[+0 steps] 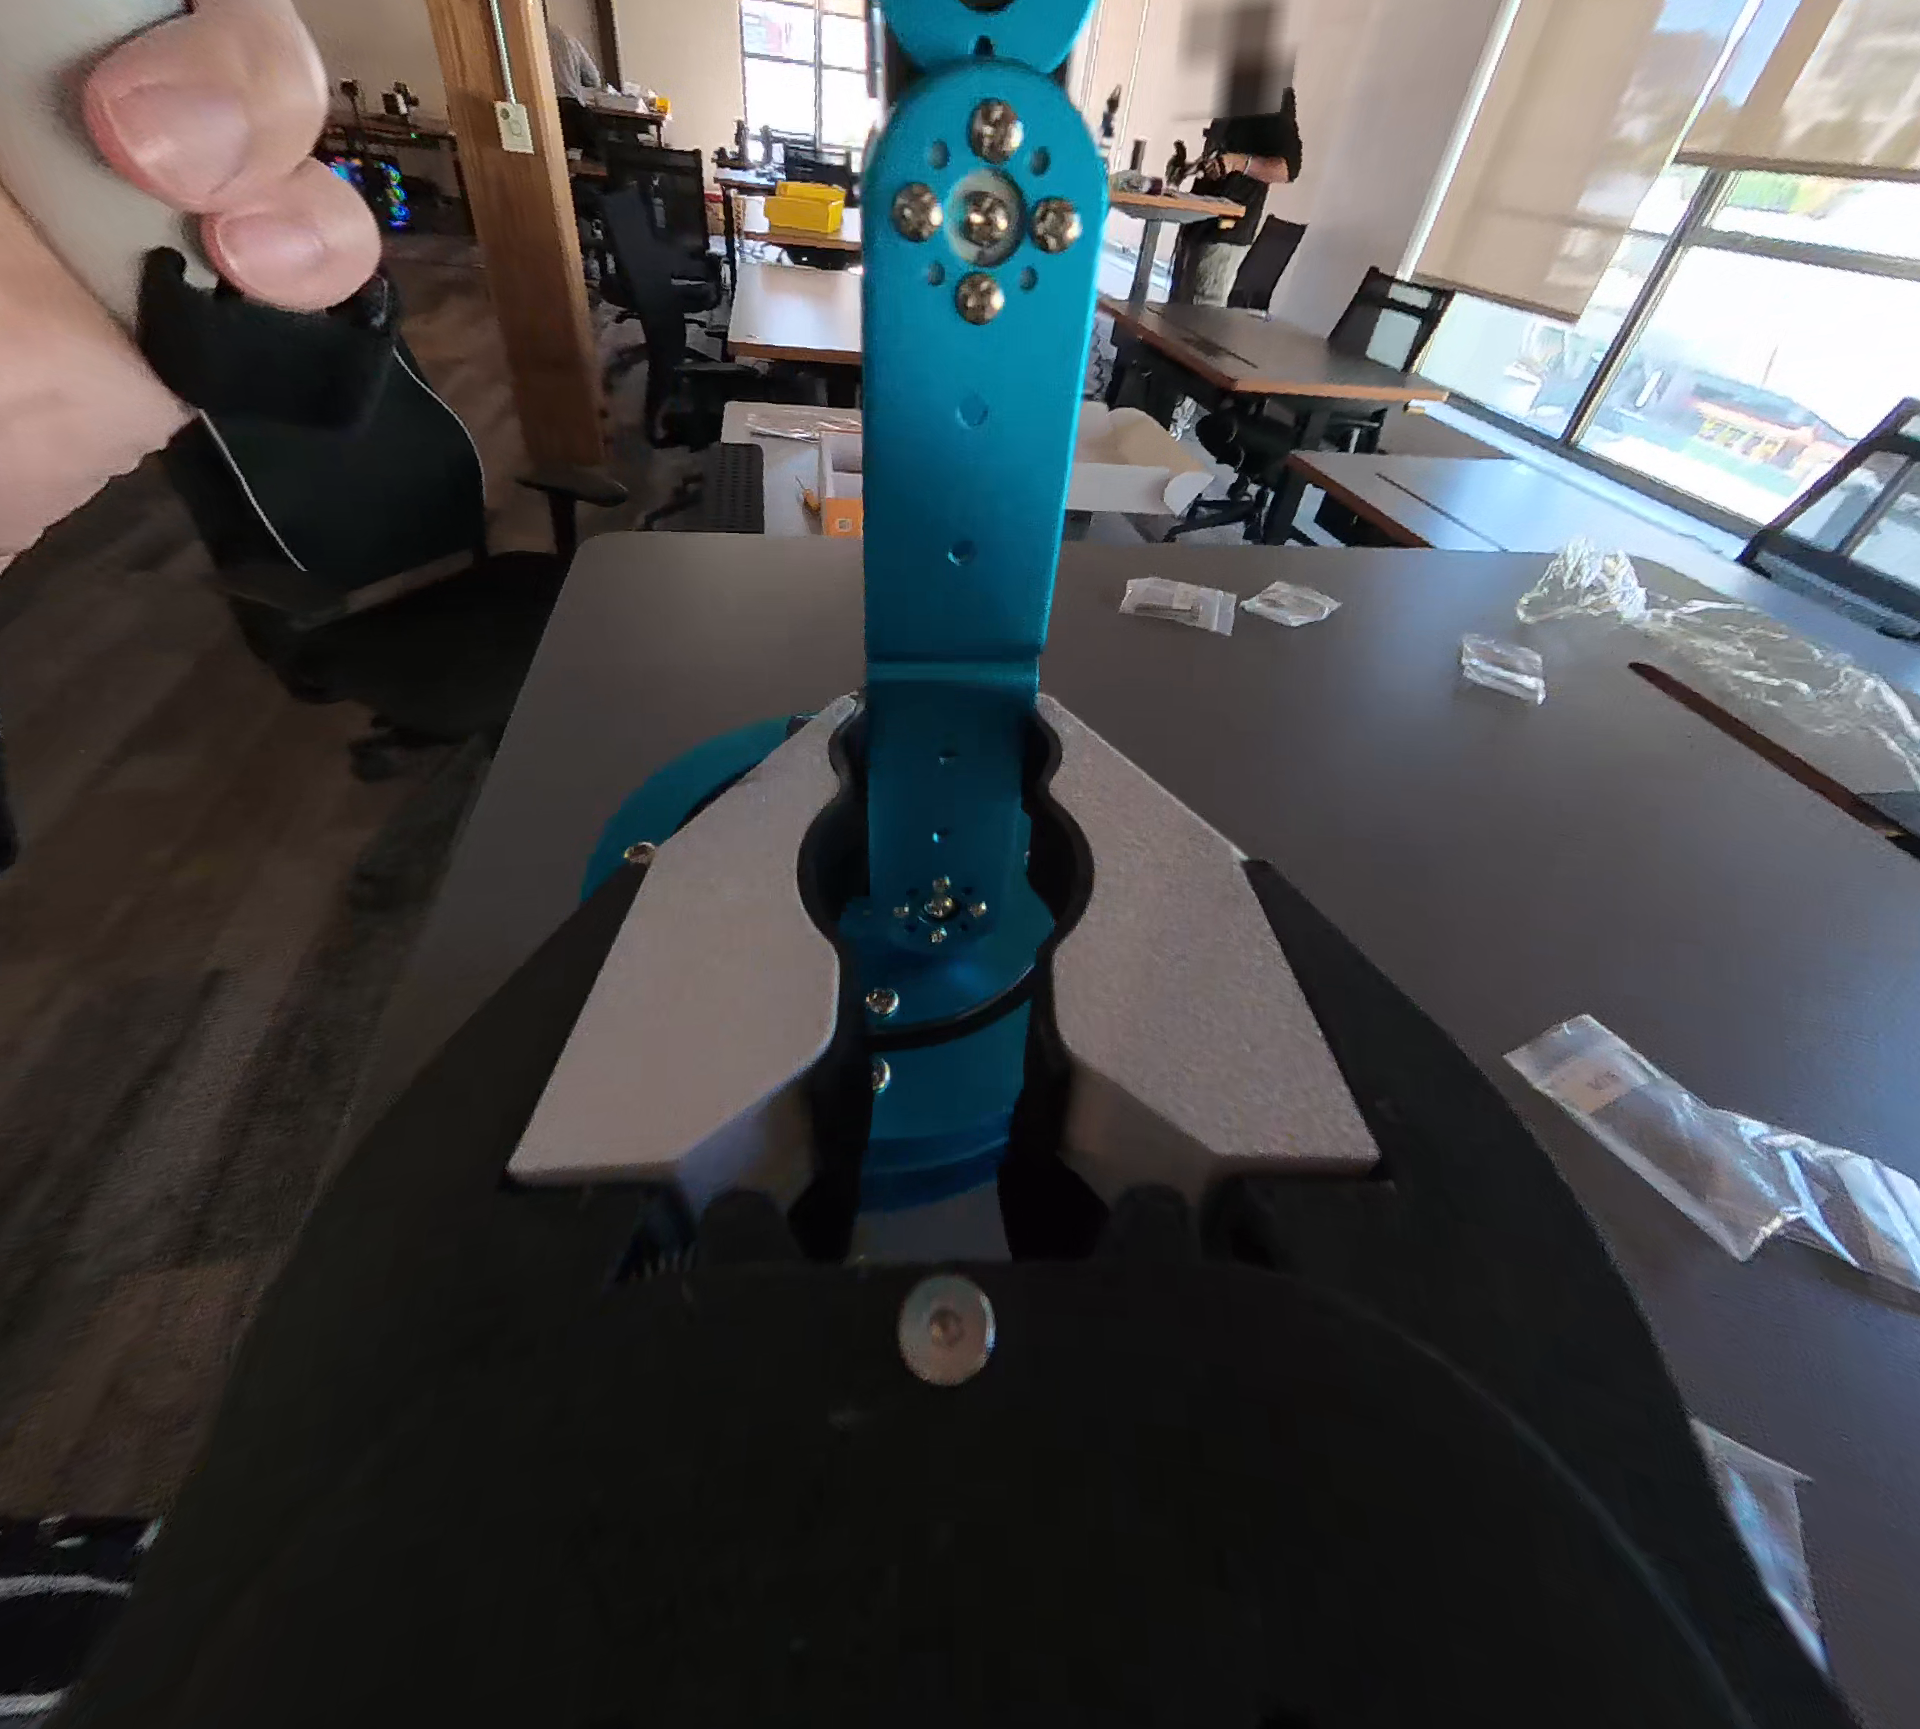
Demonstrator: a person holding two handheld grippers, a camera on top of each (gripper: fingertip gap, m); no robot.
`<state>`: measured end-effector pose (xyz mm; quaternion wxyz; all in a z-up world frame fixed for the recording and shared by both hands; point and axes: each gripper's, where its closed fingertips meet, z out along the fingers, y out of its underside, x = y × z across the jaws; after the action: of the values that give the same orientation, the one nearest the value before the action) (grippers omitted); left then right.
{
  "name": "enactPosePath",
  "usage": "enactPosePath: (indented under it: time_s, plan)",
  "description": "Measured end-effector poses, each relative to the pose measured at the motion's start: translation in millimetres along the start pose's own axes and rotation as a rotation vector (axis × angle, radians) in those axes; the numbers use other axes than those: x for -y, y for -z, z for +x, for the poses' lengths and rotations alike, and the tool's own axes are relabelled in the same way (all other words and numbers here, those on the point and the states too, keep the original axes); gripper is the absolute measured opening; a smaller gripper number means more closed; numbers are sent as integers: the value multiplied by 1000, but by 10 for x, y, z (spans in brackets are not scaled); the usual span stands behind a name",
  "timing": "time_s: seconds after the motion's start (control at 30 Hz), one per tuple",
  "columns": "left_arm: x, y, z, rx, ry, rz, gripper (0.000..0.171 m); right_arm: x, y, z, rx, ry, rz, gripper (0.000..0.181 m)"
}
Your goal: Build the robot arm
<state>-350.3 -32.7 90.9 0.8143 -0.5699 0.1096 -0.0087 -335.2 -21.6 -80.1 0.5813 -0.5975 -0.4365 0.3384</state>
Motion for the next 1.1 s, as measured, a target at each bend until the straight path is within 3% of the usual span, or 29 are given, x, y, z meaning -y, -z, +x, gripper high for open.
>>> enactPosePath:
  time_s: [0.43,0.87,1.1]
  plan:
    - [-16,15,-104,-8,12,-3,0,-25,-50,-22,32,-34,-105,23]
    - [-258,29,-952,17,248,-52,0,103,-424,-95,45,8,-330,23]
    - [-379,60,-1201,1,346,-58,0,122,-555,-120,44,13,-407,23]
